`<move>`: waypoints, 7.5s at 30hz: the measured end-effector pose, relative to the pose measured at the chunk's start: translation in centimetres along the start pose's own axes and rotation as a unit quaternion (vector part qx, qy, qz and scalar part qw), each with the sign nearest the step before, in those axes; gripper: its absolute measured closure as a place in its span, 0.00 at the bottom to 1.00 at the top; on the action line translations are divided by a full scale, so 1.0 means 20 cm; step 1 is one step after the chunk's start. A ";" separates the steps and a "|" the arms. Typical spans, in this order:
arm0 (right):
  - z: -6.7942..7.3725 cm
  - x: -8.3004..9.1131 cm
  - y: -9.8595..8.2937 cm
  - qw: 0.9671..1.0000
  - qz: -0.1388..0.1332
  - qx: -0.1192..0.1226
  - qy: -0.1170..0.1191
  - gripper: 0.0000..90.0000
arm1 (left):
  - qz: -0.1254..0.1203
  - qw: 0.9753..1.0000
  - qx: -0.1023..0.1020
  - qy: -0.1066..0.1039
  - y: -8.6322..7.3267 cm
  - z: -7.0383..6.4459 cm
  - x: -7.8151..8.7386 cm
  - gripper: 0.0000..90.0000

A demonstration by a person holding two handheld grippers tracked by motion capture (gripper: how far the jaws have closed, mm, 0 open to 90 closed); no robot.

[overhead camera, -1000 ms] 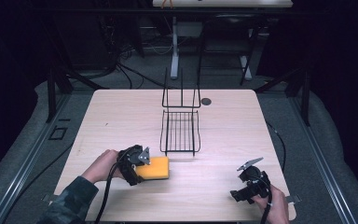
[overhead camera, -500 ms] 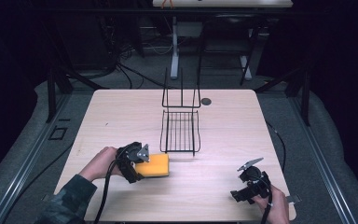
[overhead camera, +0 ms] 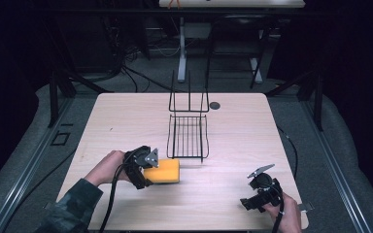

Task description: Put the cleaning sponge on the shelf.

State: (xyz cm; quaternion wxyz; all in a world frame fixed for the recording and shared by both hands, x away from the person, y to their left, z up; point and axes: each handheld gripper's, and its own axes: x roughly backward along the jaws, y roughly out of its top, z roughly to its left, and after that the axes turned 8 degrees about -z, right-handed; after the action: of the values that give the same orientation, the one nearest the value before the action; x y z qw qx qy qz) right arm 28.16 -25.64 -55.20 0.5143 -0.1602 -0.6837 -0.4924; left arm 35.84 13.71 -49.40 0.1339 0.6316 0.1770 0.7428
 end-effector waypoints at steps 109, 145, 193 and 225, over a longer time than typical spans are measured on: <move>0.01 -0.01 0.00 1.000 0.004 0.007 0.008 0.09 | 0.022 1.000 -0.014 -0.001 0.37 0.53 -0.27 0.24; 0.01 -0.01 0.00 1.000 0.004 0.007 0.011 0.09 | 0.045 0.999 0.016 -0.014 0.37 0.56 -0.39 0.17; 0.01 -0.02 0.00 1.000 0.006 0.010 0.011 0.09 | -0.093 0.993 0.060 0.032 0.17 0.48 -0.11 0.00; 0.02 -0.02 0.00 1.000 0.009 0.008 0.006 0.09 | -0.097 0.986 0.109 0.080 -0.23 0.05 0.06 0.00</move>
State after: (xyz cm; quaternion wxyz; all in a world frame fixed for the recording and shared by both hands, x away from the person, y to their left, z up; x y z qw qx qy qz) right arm 28.15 -25.14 -55.55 0.5239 -0.1595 -0.6832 -0.4830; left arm 36.44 18.43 -50.14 0.1209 0.5611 0.3271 0.7507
